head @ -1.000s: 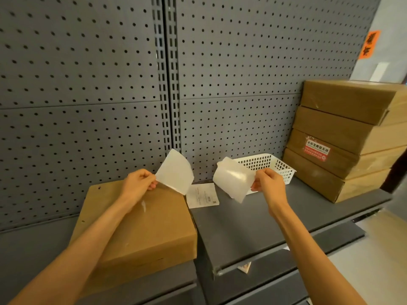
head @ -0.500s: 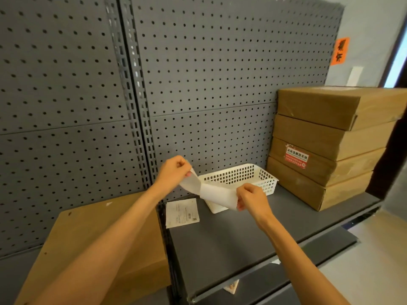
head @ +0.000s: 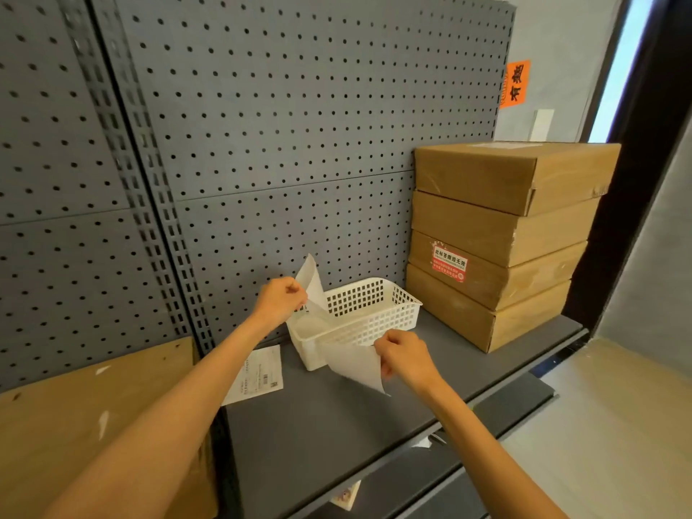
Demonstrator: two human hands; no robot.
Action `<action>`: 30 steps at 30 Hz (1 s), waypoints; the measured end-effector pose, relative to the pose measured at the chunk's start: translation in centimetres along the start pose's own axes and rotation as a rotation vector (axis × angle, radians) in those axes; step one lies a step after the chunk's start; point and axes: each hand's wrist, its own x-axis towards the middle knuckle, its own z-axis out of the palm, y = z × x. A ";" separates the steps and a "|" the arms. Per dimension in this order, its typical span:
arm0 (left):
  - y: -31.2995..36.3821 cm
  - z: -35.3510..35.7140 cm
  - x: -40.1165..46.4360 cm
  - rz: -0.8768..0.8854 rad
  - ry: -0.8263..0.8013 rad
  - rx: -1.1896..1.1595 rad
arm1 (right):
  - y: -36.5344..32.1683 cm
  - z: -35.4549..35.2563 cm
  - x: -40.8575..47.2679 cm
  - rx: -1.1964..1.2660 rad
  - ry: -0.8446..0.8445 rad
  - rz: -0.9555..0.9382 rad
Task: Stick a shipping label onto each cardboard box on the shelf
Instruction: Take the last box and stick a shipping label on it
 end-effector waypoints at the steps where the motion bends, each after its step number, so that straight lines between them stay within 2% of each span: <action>1: -0.4 0.2 -0.1 0.004 0.004 0.049 | 0.1 -0.2 0.1 0.009 -0.003 -0.002; 16: -2.3 0.0 -1.4 0.058 0.010 0.455 | -0.2 0.5 1.4 0.027 -0.042 -0.016; 23: -2.0 -1.6 -2.6 0.066 0.073 0.367 | -1.5 1.9 1.5 0.039 -0.060 -0.038; 30: -2.2 -6.4 -5.8 -0.006 0.144 0.108 | -6.3 5.3 1.3 0.018 -0.051 -0.176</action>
